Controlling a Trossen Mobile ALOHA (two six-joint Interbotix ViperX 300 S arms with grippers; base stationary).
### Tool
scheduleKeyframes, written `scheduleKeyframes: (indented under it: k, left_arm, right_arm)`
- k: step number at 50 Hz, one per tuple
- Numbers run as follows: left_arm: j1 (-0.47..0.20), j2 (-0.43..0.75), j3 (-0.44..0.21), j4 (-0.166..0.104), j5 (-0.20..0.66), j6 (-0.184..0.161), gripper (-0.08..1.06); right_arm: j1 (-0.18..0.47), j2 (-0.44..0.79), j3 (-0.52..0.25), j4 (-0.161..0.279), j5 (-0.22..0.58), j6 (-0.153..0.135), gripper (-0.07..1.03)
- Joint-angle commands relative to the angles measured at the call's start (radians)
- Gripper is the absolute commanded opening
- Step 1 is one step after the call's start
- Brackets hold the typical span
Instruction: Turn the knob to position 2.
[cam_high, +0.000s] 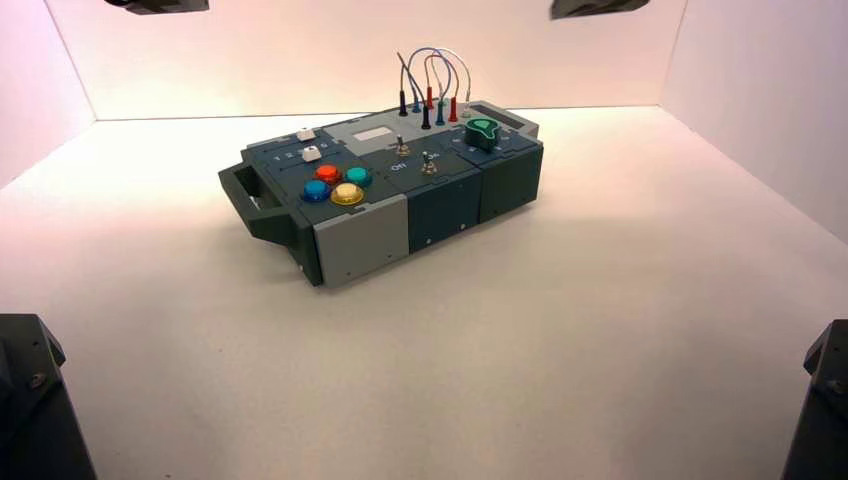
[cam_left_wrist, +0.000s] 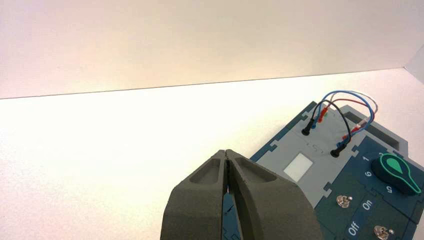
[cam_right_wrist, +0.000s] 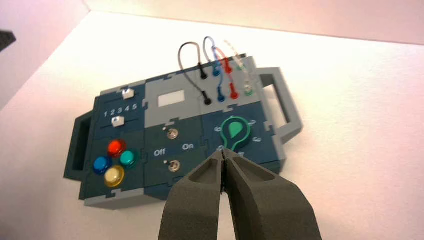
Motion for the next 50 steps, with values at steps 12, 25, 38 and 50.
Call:
scheduleKeyframes:
  k: [12,25,38,50]
  left_arm:
    - [0.002,-0.005,-0.012,0.000,-0.011,-0.002,-0.03]
    - [0.002,-0.008,-0.011,-0.002,-0.011,0.000,-0.03]
    - [0.002,-0.006,-0.011,-0.002,-0.011,-0.002,-0.03]
    - [0.002,-0.006,-0.011,-0.002,-0.011,-0.002,-0.03]
  right_arm:
    - [0.038,0.133,-0.087,0.002,-0.003,-0.005,-0.02]
    - [0.083,0.193,-0.123,0.000,-0.018,-0.005,-0.02]
    - [0.083,0.298,-0.163,-0.002,-0.014,-0.005,-0.02]
    - [0.084,0.364,-0.204,-0.005,-0.012,-0.005,-0.02]
